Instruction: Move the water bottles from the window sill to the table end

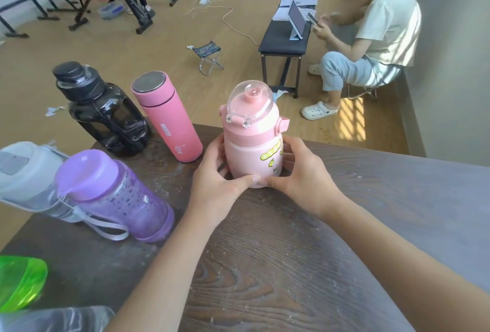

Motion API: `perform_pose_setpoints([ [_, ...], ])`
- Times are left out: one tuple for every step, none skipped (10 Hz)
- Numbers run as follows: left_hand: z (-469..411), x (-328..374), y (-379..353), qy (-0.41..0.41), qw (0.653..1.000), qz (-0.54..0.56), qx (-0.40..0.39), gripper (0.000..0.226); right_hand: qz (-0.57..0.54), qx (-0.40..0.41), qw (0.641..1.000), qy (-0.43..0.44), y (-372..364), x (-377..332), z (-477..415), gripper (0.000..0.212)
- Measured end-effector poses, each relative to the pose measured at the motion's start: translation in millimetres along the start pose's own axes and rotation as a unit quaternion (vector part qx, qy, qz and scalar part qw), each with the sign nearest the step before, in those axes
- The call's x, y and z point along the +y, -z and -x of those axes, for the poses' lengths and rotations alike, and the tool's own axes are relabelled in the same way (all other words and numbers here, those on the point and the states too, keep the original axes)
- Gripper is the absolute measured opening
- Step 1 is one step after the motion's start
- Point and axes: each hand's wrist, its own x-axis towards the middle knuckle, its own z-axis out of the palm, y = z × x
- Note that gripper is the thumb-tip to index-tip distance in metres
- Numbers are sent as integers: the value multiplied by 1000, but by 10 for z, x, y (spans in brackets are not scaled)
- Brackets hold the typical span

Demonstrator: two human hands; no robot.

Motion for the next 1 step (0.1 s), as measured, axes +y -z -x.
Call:
perform_pose_setpoints([
  [177, -10, -10, 10, 1000, 5, 6, 123, -20, 11, 999, -23, 23, 16, 90, 98],
])
